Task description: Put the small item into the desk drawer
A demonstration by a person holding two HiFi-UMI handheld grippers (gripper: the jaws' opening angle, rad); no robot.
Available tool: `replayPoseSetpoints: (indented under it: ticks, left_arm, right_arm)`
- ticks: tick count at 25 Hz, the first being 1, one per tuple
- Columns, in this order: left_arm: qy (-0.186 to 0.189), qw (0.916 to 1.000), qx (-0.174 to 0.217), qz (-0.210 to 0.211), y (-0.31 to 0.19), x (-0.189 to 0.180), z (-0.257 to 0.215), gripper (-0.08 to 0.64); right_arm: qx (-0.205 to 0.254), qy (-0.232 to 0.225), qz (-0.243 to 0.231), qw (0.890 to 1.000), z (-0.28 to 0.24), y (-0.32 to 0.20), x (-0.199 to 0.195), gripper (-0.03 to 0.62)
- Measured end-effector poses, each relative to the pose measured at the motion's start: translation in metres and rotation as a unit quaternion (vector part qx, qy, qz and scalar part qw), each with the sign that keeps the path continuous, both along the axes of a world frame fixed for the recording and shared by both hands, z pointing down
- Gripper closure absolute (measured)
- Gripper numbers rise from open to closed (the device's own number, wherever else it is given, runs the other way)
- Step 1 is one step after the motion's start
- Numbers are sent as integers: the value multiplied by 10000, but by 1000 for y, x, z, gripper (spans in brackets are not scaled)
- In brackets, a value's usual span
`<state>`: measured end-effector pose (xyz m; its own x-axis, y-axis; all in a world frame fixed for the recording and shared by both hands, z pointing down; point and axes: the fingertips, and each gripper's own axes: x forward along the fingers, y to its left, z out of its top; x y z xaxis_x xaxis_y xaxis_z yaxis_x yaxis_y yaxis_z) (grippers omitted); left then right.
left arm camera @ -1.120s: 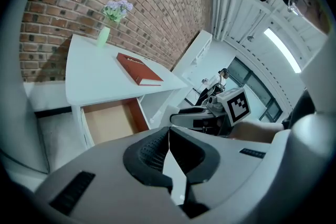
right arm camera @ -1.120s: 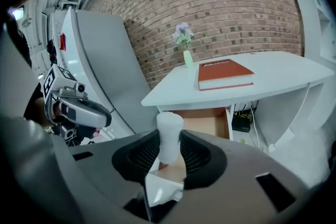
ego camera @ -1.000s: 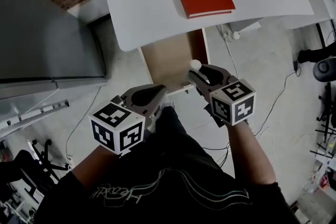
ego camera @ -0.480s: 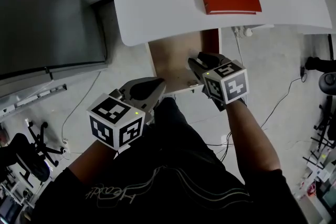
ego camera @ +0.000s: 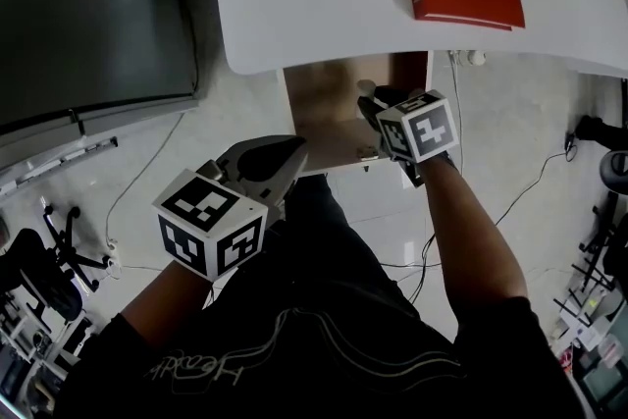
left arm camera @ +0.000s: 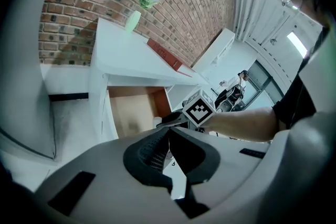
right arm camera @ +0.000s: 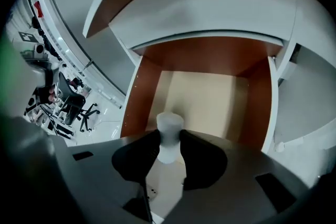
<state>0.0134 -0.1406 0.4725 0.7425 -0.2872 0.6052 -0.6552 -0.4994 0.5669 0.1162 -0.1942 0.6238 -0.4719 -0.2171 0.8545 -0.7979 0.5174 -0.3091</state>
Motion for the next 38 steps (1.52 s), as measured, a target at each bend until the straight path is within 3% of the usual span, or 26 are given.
replayPoseSetpoints:
  ticks: [6, 16, 21, 30, 38]
  left_arm:
    - [-37, 9996, -165, -228, -1, -11, 23, 537]
    - [-127, 9981, -375, -469, 2, -31, 47, 538]
    - [-49, 9962, -496, -710, -1, -35, 54, 538]
    - [-47, 9950, -558, -823, -5, -43, 62, 538]
    - [-19, 9946, -607, -844, -7, -39, 65, 538]
  right_arm:
    - [-446, 110, -289, 9985, 40, -1, -4, 460]
    - [-1164, 278, -369, 9921, 94, 6, -4, 459]
    - [-1303, 482, -530, 9889, 110, 14, 0, 459]
    - [-1549, 487, -412, 9859, 125, 16, 2, 454]
    - [-1594, 344, -277, 9862, 126, 16, 3, 394]
